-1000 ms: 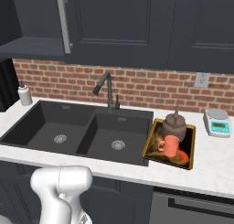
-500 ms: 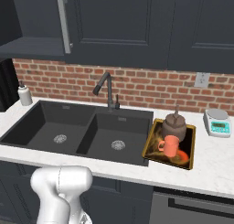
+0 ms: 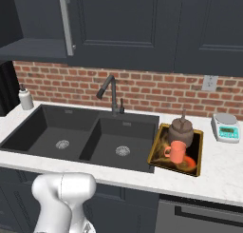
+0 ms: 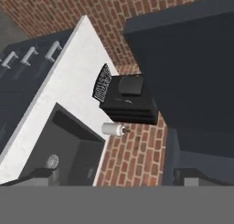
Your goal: Pick the kettle from the counter and place it on the tray. Then pick the mug from the cabinet and place it on the tray. Then close the cabinet doors.
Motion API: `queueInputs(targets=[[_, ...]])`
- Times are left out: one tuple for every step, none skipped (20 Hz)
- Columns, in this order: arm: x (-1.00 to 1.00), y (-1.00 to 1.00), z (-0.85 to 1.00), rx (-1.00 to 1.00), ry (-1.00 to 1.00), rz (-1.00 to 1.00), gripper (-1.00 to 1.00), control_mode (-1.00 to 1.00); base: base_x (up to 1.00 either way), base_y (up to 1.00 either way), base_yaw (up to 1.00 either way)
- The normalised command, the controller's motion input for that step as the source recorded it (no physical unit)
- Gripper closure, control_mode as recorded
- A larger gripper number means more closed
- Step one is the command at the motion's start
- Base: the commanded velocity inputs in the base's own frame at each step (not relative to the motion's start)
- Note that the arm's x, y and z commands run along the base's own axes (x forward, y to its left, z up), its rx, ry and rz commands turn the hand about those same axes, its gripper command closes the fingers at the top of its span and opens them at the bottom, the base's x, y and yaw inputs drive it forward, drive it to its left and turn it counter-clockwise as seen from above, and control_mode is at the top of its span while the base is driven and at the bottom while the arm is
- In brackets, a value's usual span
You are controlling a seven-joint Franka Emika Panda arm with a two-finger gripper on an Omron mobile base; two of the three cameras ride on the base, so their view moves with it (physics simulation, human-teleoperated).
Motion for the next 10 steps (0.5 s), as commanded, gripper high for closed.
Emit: queueInputs(targets=[[-0.31, 0.52, 0.00, 0.01, 0.12, 0.03, -1.00, -1.00, 0.00, 0.00, 0.00], [-0.34, 0.52, 0.00, 0.02, 0.10, 0.01, -1.00, -1.00, 0.00, 0.00, 0.00], [-0.37, 0.52, 0.00, 0.04, 0.06, 0.00, -1.00, -1.00, 0.00, 0.00, 0.00], [-0.42, 0.50, 0.00, 0.05, 0.00, 0.00, -1.00, -1.00, 0.00, 0.00, 0.00], [-0.42, 0.48, 0.00, 0.06, 0.00, 0.00, -1.00, -1.00, 0.00, 0.00, 0.00], [-0.40, 0.44, 0.00, 0.10, 0.00, 0.00, -1.00, -1.00, 0.00, 0.00, 0.00], [-0.38, 0.45, 0.00, 0.10, 0.00, 0.00, -1.00, -1.00, 0.00, 0.00, 0.00], [-0.38, 0.51, 0.00, 0.09, 0.00, 0.00, -1.00, -1.00, 0.00, 0.00, 0.00], [-0.36, 0.56, 0.00, 0.06, 0.00, 0.00, -1.00, -1.00, 0.00, 0.00, 0.00], [-0.35, 0.57, 0.00, 0.06, 0.00, 0.00, -1.00, -1.00, 0.00, 0.00, 0.00]])
